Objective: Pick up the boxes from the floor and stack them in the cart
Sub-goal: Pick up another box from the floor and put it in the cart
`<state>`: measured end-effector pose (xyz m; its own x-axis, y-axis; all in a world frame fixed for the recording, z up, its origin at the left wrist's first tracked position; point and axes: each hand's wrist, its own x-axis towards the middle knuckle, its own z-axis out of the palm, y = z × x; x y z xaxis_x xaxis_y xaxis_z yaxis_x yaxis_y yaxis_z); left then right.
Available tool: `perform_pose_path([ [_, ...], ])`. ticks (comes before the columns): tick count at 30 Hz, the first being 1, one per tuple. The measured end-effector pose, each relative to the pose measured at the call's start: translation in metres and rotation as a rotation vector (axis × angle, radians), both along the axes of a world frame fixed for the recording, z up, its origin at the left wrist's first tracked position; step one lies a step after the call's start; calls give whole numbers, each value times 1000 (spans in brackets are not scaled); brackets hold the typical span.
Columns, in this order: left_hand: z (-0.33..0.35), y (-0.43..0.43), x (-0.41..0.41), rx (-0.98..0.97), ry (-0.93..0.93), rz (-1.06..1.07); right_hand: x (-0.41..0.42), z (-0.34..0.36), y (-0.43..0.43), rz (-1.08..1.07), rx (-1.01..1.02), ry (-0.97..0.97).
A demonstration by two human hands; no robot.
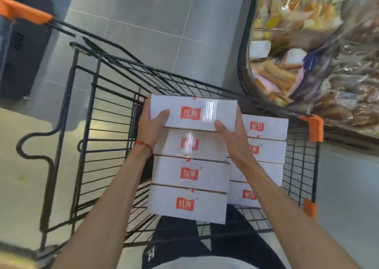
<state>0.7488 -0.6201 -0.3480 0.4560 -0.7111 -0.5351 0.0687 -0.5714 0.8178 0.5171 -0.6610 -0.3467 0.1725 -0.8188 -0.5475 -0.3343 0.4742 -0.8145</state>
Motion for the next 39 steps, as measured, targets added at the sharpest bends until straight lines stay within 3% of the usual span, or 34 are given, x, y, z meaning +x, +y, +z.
perform_pose_path([
  [9, -43, -4, 8, 185, -22, -81, 12, -36, 1, -26, 66, 115],
  [17, -36, 4, -5, 168, -146, -42, 19, -26, 16, -102, 36, 159],
  [24, 0, 44, -45, 143, -241, 8, -13, 13, 65, -327, 2, 164],
  [39, 91, 118, -229, -35, -88, -542, -157, 76, 228, -863, -66, -171],
])
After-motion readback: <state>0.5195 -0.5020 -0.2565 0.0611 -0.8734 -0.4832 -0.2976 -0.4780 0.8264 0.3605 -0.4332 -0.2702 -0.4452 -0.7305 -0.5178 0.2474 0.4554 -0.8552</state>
